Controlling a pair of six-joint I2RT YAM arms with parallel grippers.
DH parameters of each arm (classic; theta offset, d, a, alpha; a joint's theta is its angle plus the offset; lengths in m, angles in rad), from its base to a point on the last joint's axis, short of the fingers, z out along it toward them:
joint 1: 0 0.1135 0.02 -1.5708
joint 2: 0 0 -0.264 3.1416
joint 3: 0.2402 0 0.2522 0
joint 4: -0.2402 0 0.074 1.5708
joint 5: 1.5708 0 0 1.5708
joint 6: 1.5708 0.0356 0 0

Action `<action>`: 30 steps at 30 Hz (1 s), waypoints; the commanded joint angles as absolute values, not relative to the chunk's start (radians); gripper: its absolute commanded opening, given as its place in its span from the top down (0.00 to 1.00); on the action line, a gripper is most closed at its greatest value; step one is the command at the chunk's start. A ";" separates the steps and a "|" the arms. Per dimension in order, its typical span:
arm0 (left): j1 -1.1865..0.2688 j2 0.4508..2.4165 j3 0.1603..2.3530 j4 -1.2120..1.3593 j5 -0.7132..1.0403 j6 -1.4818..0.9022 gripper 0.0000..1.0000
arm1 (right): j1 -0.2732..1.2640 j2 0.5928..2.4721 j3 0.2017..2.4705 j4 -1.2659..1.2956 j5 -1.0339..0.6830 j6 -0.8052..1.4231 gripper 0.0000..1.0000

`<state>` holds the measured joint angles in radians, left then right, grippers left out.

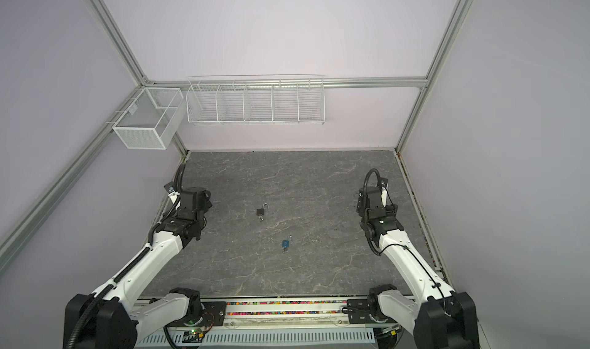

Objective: Unlock with the key

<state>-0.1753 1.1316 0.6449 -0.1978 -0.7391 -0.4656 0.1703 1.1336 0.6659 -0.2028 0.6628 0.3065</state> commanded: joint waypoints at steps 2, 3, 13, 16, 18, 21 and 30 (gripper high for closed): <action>-0.089 1.248 0.459 0.397 -0.651 -0.169 0.00 | 0.072 1.288 0.574 0.209 0.676 0.190 0.11; -0.089 1.286 0.430 0.501 -0.633 -0.135 0.00 | 0.057 1.332 0.571 0.252 0.662 0.182 0.11; -0.052 1.412 0.410 0.724 -0.306 -0.071 0.01 | -0.008 1.467 0.408 0.768 0.127 -0.003 0.11; -0.052 1.515 0.328 0.955 -0.301 -0.065 0.01 | -0.005 1.560 0.321 1.036 0.110 -0.020 0.12; -0.060 1.540 0.362 0.964 -0.332 -0.054 0.00 | -0.003 1.512 0.403 0.792 0.093 -0.023 0.12; -0.066 1.556 0.376 0.930 -0.367 -0.053 0.01 | -0.002 1.524 0.392 0.851 0.095 -0.027 0.12; -0.069 1.522 0.399 0.849 -0.374 -0.069 0.01 | 0.001 1.528 0.388 0.858 0.098 -0.027 0.12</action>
<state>-0.0650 1.5379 0.3805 0.8608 -0.3664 -0.0769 -0.0040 1.5394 0.3801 0.8257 0.1108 -0.0010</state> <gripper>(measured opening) 0.990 0.882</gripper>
